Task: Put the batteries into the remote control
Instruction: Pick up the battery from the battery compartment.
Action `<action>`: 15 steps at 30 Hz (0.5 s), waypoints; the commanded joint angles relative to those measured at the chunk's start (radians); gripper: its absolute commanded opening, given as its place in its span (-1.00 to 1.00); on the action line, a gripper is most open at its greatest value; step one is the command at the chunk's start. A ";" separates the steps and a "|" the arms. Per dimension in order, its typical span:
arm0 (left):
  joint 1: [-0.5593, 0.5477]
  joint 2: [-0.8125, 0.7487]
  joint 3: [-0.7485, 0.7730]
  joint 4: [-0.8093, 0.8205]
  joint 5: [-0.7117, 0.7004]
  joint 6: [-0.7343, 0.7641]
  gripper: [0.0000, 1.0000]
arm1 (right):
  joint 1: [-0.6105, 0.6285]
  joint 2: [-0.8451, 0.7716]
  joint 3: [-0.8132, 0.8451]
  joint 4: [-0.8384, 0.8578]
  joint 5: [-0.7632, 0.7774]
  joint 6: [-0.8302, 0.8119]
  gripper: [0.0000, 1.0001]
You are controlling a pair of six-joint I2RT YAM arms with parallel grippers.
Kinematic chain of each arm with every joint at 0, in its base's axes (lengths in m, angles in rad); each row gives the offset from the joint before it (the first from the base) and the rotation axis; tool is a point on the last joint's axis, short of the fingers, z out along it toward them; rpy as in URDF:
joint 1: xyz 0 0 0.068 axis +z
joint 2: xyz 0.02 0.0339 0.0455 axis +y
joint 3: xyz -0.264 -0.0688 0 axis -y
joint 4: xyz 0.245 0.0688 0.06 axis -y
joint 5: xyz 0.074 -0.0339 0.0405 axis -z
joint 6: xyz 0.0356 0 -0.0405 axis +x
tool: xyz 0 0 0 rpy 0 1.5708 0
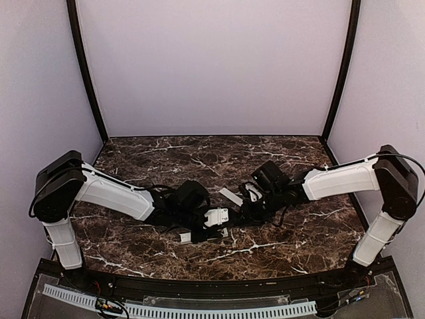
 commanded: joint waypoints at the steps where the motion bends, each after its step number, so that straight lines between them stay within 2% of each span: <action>1: -0.017 -0.033 -0.018 -0.003 -0.044 0.032 -0.42 | -0.006 0.020 -0.020 0.035 -0.010 -0.011 -0.58; 10: -0.046 -0.050 -0.042 0.019 -0.097 0.079 -0.46 | -0.005 0.037 -0.023 0.049 -0.033 -0.010 -0.58; 15: -0.061 -0.103 -0.090 0.081 -0.082 0.096 -0.32 | -0.005 0.045 -0.020 0.056 -0.044 -0.011 -0.59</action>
